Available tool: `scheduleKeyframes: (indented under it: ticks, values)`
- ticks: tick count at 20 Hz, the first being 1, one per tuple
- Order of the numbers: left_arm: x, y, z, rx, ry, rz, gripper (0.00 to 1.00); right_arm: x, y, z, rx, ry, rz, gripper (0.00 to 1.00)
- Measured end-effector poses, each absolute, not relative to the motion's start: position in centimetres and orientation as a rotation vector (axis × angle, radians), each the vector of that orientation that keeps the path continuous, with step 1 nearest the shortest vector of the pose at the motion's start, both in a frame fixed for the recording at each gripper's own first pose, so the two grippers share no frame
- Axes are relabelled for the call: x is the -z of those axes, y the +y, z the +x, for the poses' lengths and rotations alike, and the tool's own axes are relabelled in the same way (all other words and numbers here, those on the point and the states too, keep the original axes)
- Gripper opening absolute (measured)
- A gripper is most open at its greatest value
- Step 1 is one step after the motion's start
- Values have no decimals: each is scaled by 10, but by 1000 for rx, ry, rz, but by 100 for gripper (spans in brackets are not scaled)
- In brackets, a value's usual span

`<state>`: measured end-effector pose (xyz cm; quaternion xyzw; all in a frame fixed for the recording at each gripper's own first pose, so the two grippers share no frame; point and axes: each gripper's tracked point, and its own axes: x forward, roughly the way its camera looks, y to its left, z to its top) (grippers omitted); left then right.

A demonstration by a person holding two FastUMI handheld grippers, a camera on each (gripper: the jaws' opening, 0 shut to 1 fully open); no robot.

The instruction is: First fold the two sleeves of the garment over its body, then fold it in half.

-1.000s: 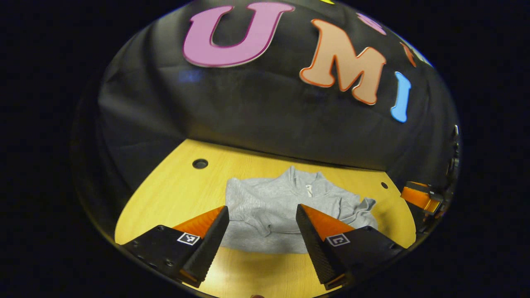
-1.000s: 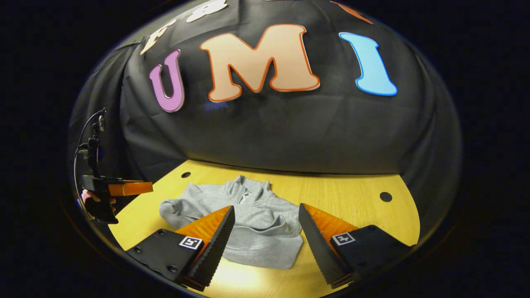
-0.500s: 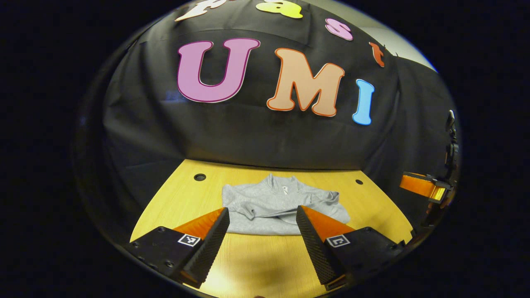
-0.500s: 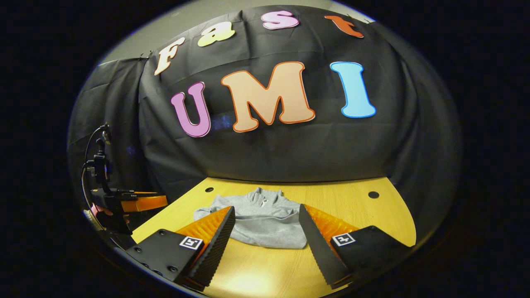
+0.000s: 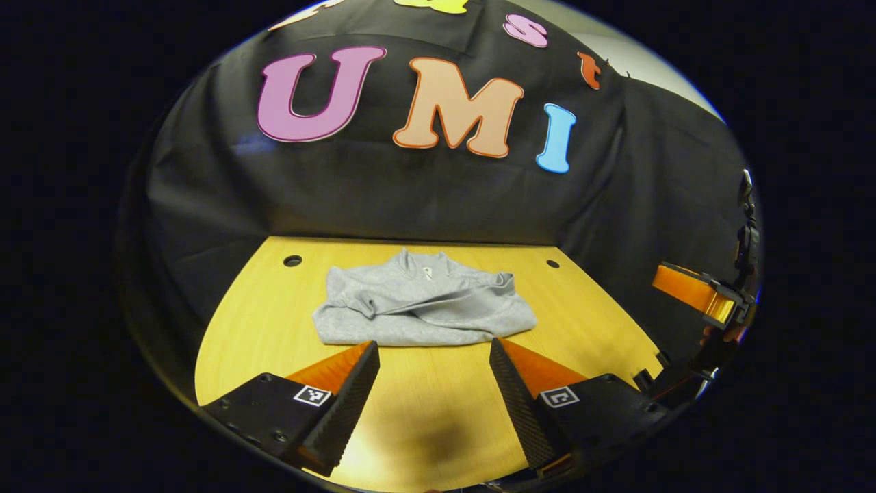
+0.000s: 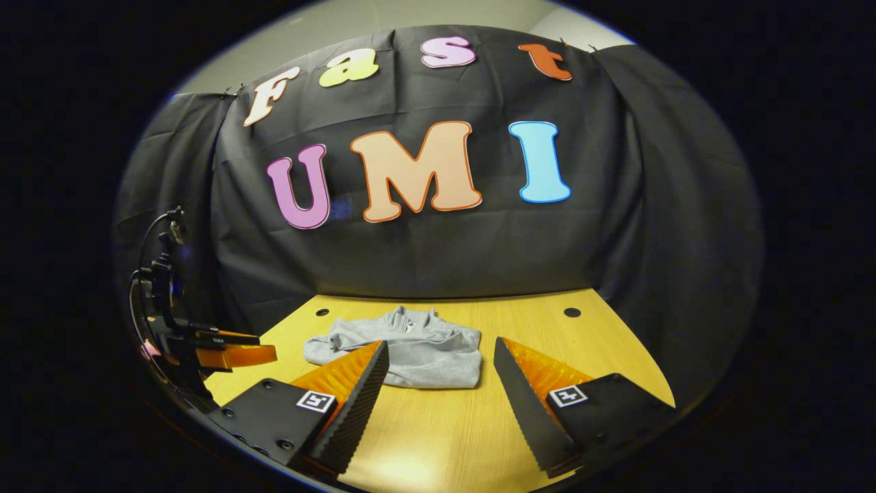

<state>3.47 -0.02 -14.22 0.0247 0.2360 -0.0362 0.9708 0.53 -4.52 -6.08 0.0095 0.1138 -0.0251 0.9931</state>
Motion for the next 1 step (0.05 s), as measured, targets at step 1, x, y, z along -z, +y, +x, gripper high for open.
scheduleKeyframes:
  ticks: [1]
  values:
    - [142,-6,33,91,480,51,94,57,-46,2,63,217,15,98]
